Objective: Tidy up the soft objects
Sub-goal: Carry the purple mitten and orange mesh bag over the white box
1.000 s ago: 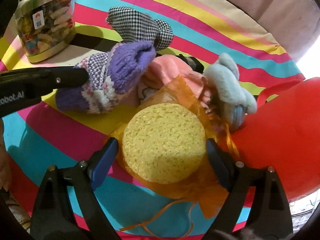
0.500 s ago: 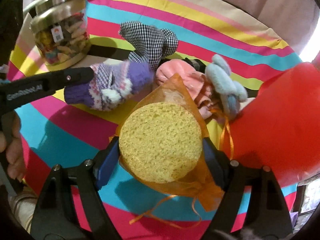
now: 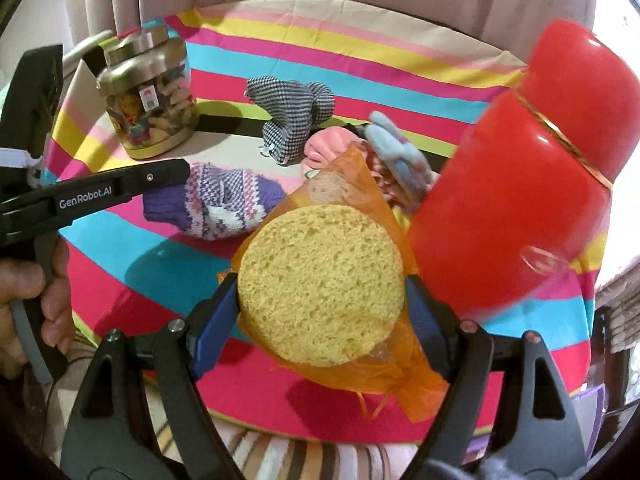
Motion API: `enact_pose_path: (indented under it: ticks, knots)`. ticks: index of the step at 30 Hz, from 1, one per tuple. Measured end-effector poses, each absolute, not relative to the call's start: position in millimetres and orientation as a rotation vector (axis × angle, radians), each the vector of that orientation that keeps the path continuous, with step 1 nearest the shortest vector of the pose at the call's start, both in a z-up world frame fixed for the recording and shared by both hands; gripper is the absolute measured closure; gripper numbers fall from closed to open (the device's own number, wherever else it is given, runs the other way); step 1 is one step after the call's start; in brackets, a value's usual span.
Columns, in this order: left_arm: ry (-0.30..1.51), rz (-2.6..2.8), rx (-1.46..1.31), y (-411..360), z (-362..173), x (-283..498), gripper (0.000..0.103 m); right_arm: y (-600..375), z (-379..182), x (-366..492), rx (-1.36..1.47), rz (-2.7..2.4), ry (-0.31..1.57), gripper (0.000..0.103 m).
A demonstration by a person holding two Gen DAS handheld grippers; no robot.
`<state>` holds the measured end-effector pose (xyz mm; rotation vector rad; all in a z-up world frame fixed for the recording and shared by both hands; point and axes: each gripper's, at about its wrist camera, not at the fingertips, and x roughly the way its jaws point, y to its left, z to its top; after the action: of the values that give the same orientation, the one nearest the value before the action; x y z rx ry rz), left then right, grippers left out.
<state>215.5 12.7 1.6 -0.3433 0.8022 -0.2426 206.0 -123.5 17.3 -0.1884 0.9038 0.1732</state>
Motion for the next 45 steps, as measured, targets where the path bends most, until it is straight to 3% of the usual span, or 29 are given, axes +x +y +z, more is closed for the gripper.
enact_pose_path:
  ticks: [22,45]
  knots:
    - [0.715,-0.446,-0.247,-83,72,142,0.095,-284,54,106,0.013,-0.056,0.876,0.02]
    - [0.852,-0.962,0.058,-290,77,67,0.095,-442,52,25,0.203,-0.369,0.903,0.02]
